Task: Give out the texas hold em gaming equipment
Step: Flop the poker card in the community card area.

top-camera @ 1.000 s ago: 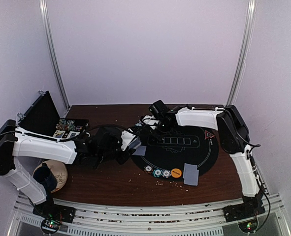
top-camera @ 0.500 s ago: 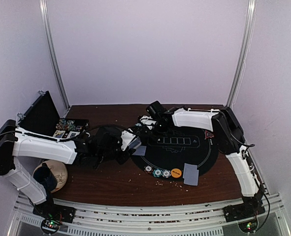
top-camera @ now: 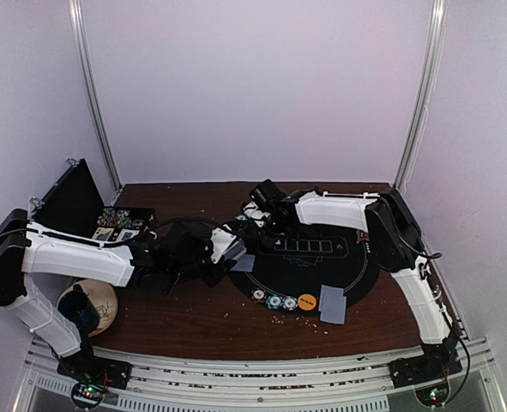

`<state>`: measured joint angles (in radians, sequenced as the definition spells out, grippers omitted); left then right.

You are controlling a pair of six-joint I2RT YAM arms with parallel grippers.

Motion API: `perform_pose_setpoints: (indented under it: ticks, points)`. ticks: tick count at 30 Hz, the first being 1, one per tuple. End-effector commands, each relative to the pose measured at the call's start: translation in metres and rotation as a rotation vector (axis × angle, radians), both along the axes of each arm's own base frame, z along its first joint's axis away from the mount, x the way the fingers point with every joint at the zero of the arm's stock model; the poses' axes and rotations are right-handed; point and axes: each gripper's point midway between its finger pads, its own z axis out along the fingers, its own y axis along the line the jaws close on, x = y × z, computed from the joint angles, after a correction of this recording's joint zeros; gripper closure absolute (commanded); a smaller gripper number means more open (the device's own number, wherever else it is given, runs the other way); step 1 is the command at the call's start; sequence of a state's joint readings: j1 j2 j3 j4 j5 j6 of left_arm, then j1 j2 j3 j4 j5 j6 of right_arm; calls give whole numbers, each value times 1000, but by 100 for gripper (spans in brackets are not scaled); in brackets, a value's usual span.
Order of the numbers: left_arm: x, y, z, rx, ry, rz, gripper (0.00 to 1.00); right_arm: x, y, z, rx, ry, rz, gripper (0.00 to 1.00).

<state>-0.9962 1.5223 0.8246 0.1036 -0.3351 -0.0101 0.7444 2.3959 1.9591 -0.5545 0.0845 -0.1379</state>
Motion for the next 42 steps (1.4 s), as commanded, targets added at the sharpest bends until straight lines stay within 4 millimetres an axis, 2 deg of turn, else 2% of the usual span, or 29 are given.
perform_pose_setpoints:
  ticks: [1,5,6,11,23,31,42]
  points:
    - [3,-5,7,-39,-15,-1,82,-6,7,-12,10,56,5,100]
    - [3,-5,7,-39,-13,-3,82,-15,12,-26,12,108,19,100]
    - [3,-5,7,-39,-12,-4,82,-12,17,-19,27,98,22,100]
    - [3,-6,7,-40,-11,-6,82,-11,21,-18,26,98,22,98]
    - [3,-7,5,-35,-8,-9,82,-19,28,-22,24,137,55,75]
    - [3,-7,5,-33,-8,-10,82,-24,37,-4,68,150,87,66]
    - [3,-6,4,-31,-7,-9,82,-20,39,47,127,89,96,51]
